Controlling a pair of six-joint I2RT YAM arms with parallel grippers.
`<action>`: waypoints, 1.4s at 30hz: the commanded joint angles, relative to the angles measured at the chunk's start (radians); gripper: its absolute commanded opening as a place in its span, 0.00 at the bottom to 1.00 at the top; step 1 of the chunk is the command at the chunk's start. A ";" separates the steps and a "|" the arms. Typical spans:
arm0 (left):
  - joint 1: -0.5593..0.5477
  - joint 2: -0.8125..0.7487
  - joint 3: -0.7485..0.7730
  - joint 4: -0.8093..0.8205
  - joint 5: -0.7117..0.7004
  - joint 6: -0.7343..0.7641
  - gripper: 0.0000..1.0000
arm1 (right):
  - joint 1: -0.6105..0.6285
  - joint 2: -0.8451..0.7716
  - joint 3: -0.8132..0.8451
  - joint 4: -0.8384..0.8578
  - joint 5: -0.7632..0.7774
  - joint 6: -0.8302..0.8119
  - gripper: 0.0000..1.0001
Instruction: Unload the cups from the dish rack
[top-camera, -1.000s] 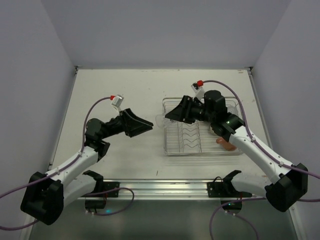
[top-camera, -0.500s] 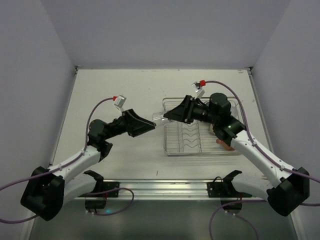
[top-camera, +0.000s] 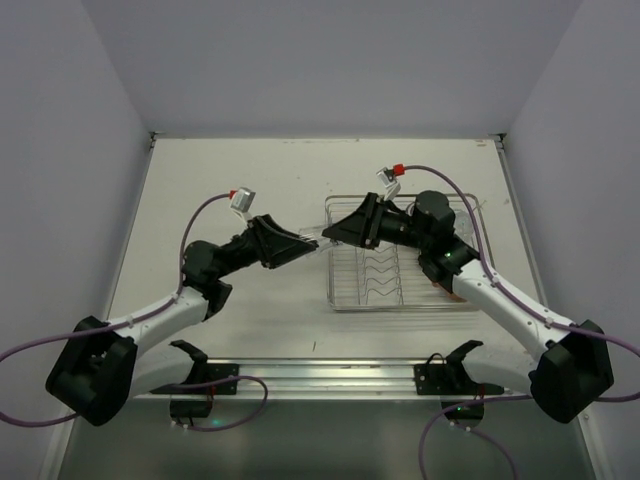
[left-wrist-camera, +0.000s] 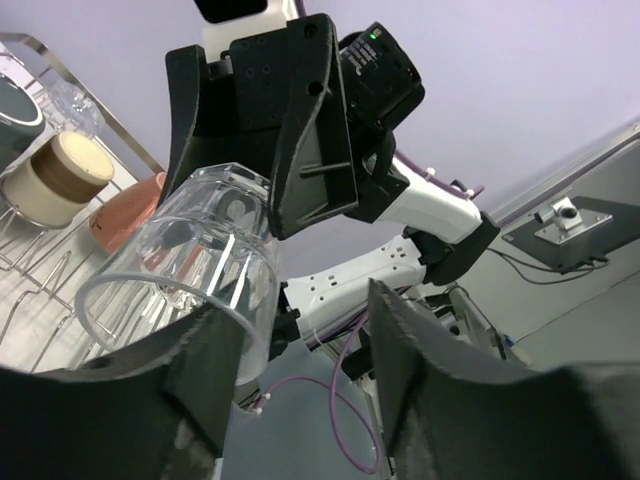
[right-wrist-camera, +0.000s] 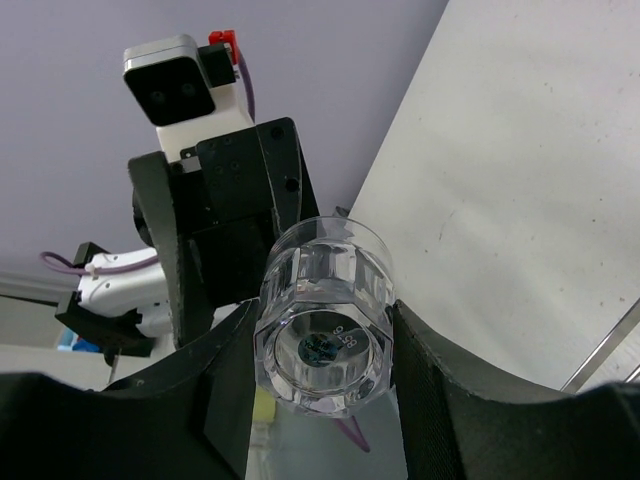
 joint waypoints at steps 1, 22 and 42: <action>-0.013 0.020 0.029 0.113 -0.029 -0.023 0.51 | -0.004 -0.006 -0.013 0.101 -0.032 0.031 0.00; 0.106 -0.088 0.189 -0.572 0.028 0.324 0.00 | -0.009 -0.116 0.062 -0.296 0.104 -0.160 0.99; 0.315 0.053 0.594 -1.766 -0.869 0.964 0.00 | -0.117 0.054 0.442 -1.133 0.987 -0.476 0.99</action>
